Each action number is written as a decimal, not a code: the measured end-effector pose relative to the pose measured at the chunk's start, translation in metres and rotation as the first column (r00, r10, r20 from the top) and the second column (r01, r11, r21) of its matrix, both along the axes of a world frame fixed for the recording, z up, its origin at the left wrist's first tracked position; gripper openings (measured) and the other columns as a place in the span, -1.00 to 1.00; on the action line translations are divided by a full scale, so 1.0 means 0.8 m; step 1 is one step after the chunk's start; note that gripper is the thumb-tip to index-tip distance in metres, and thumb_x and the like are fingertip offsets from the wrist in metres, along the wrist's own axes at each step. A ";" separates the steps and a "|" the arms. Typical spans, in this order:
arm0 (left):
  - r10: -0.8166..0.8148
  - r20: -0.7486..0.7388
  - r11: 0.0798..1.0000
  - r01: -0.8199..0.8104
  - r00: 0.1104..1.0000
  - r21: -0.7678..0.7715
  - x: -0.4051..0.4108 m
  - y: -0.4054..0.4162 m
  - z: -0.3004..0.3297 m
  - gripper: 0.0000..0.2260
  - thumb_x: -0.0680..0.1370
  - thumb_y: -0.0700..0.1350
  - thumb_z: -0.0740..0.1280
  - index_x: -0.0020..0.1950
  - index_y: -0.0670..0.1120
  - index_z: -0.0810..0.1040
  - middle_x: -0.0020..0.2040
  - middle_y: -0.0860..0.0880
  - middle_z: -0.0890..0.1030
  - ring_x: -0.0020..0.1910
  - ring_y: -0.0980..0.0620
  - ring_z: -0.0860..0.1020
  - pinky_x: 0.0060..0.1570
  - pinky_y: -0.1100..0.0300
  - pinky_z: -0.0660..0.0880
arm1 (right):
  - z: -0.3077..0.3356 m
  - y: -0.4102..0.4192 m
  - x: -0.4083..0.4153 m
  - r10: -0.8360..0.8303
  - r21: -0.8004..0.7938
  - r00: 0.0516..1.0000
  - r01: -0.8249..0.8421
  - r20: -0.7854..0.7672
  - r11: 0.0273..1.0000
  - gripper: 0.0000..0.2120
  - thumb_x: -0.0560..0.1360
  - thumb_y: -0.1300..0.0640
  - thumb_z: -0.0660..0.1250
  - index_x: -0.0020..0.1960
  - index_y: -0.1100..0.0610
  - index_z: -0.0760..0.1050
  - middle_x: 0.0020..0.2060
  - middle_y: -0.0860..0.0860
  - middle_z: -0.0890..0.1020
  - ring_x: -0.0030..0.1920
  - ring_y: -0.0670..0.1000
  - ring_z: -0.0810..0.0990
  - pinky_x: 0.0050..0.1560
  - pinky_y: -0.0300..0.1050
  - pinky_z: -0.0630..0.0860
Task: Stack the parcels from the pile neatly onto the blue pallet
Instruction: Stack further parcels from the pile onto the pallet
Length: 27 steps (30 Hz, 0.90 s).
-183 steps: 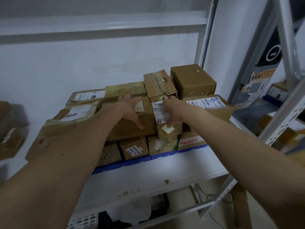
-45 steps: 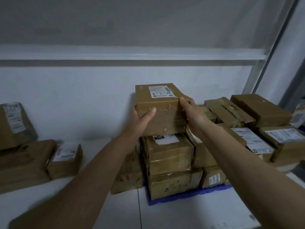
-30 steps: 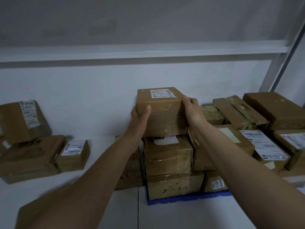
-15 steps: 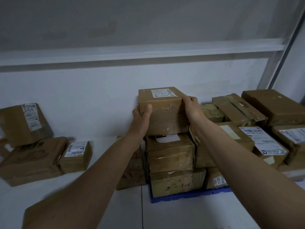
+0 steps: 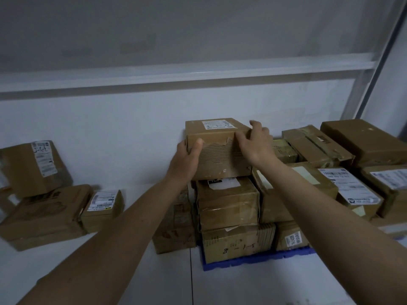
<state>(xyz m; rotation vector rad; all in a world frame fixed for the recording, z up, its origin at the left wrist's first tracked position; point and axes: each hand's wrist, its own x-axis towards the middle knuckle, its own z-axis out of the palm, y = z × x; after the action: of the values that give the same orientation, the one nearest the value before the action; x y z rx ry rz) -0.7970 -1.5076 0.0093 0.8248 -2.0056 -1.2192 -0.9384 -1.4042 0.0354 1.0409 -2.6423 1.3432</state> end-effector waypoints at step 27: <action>0.575 0.514 0.735 -0.125 0.637 -0.667 0.187 -0.018 -0.062 -0.45 0.57 0.22 0.14 0.49 -0.02 0.26 0.51 -0.06 0.26 0.50 -0.09 0.15 0.48 -0.01 0.05 | -0.064 -0.076 0.184 0.727 0.594 0.348 -0.421 -0.591 0.685 -0.39 0.55 -0.07 0.23 0.49 0.13 0.12 0.49 0.17 0.13 0.49 0.22 0.04 0.47 0.09 0.01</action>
<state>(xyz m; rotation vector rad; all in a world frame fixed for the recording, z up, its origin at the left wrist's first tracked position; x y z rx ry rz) -0.6471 -1.5218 -0.0404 1.4177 -2.3941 0.0485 -0.7915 -1.4654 -0.0161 2.1576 -1.7967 0.1460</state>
